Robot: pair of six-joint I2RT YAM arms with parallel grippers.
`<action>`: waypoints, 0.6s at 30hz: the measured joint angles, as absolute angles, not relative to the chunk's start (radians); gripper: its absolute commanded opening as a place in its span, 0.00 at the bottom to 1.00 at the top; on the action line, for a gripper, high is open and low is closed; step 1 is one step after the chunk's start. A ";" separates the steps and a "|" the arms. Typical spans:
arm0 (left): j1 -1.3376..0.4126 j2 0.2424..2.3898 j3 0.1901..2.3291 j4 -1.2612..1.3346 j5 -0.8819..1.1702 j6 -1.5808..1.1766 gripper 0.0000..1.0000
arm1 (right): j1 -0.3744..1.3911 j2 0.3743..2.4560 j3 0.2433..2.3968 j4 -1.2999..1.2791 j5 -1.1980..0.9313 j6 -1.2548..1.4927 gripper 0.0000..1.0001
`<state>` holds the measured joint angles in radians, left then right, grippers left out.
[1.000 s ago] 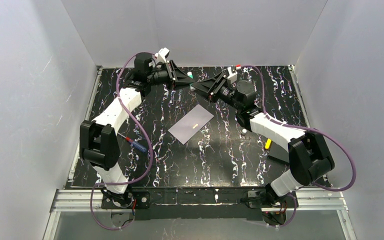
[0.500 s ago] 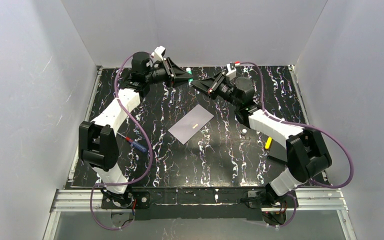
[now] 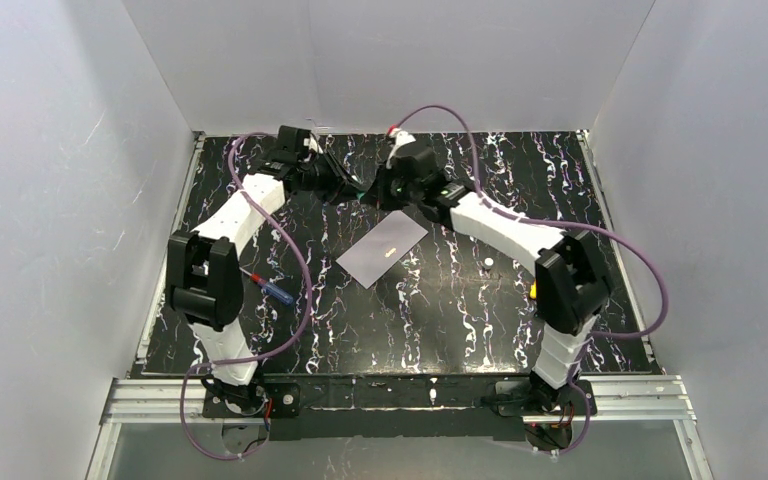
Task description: Place the letter into the envelope and seal it
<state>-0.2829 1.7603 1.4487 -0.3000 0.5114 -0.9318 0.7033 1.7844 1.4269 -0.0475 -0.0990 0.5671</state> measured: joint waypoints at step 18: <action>-0.250 1.745 1.431 -0.078 0.766 -0.812 0.00 | 0.491 1.691 1.305 0.119 -0.425 0.850 0.73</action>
<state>-0.2501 1.7451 1.4307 -0.0780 0.7658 -0.8120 0.4908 1.6909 1.3052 0.1192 -0.4252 0.8501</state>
